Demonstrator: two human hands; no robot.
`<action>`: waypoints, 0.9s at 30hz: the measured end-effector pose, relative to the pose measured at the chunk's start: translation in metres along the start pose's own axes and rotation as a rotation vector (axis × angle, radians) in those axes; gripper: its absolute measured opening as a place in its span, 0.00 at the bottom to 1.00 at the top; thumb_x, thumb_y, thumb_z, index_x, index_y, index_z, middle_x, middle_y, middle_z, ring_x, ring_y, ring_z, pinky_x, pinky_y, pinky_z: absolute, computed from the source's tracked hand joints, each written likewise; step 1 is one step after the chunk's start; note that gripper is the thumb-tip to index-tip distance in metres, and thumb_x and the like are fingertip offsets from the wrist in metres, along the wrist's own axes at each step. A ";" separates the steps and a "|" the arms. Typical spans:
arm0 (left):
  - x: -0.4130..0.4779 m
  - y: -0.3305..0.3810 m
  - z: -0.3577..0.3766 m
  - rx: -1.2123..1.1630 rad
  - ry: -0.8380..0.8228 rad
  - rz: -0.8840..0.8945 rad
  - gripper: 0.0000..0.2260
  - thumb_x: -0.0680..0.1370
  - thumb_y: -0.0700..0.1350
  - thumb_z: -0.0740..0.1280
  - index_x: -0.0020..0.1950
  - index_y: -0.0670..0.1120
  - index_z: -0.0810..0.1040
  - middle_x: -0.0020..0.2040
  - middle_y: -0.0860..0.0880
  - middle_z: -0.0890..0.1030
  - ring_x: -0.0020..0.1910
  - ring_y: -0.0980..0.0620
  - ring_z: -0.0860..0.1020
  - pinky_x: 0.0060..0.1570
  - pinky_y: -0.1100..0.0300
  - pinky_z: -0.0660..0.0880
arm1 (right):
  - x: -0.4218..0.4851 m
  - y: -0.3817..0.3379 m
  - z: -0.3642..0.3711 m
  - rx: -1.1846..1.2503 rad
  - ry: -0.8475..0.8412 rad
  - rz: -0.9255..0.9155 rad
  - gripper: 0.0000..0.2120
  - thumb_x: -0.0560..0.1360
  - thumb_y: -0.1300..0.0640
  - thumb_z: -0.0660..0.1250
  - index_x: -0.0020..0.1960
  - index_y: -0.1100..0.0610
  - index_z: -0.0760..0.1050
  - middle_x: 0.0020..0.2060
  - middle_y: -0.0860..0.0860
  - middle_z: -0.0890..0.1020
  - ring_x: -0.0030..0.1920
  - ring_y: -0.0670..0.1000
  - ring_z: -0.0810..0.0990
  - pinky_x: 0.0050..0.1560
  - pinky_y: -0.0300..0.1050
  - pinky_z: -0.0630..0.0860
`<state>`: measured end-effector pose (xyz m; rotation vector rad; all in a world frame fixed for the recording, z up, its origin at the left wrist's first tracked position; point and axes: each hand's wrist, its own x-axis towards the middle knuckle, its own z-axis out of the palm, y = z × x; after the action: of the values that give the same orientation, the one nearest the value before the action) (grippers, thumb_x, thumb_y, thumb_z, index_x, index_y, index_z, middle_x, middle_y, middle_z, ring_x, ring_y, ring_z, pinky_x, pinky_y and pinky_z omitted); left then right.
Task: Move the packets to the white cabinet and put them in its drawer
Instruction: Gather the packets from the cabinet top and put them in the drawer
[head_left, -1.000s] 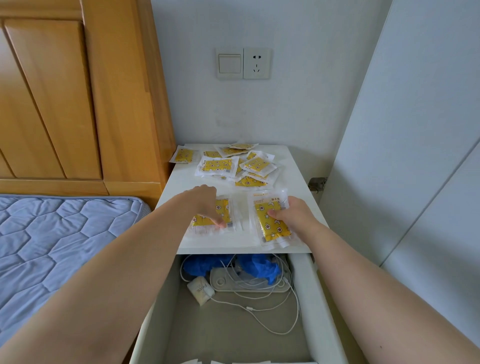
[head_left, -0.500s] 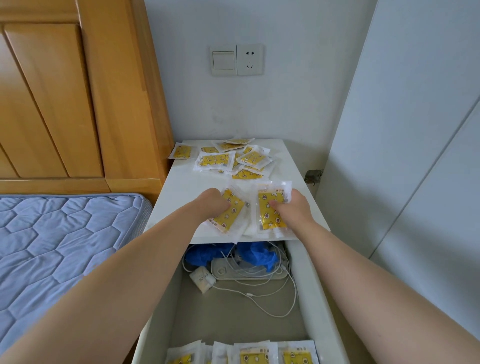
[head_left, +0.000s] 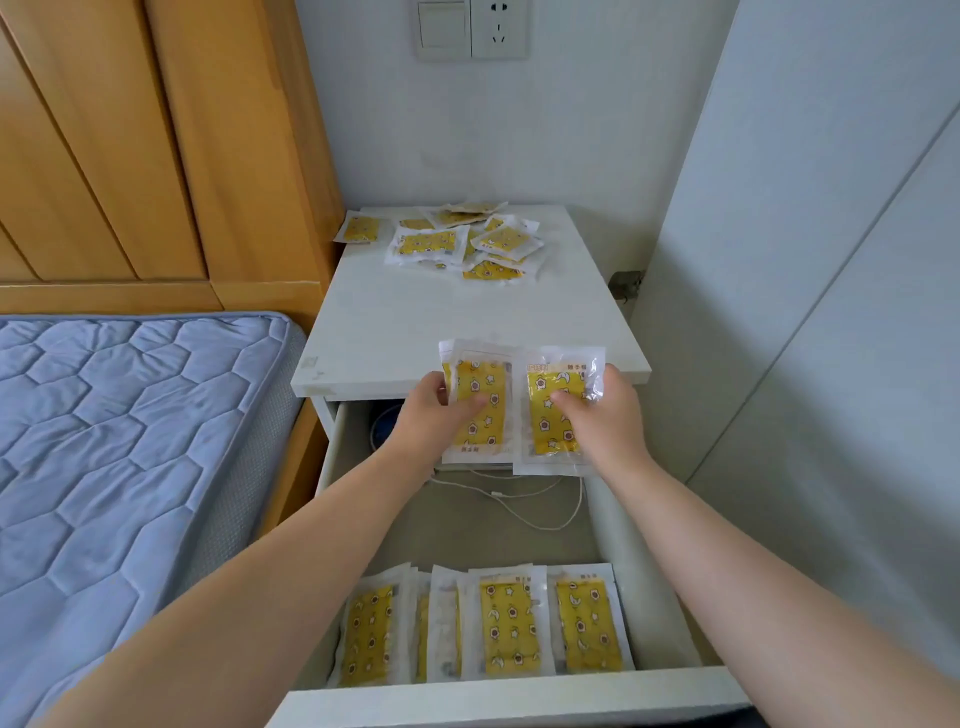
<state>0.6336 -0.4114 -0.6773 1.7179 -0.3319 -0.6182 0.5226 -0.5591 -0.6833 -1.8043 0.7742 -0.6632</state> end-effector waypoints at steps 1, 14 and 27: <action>-0.003 -0.009 0.000 -0.021 -0.001 -0.016 0.11 0.75 0.43 0.72 0.55 0.45 0.76 0.52 0.46 0.82 0.51 0.47 0.82 0.55 0.46 0.78 | -0.005 0.006 0.001 -0.001 -0.017 0.017 0.11 0.73 0.59 0.70 0.55 0.55 0.75 0.47 0.47 0.81 0.47 0.46 0.79 0.43 0.39 0.74; -0.005 -0.093 -0.037 -0.021 0.110 -0.317 0.12 0.73 0.40 0.73 0.54 0.47 0.77 0.50 0.49 0.82 0.46 0.51 0.81 0.43 0.56 0.78 | -0.034 0.066 0.037 0.085 -0.199 0.507 0.13 0.75 0.57 0.69 0.59 0.57 0.75 0.51 0.53 0.83 0.48 0.52 0.83 0.49 0.51 0.81; 0.012 -0.093 -0.052 0.091 0.177 -0.224 0.15 0.74 0.41 0.73 0.59 0.45 0.74 0.51 0.51 0.80 0.49 0.52 0.80 0.44 0.57 0.76 | -0.095 0.050 0.104 -0.184 -0.548 0.771 0.14 0.73 0.55 0.72 0.54 0.62 0.77 0.49 0.57 0.83 0.49 0.57 0.83 0.51 0.47 0.78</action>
<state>0.6626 -0.3533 -0.7629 1.8982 -0.0435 -0.6145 0.5286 -0.4387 -0.7726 -1.5532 1.0617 0.3997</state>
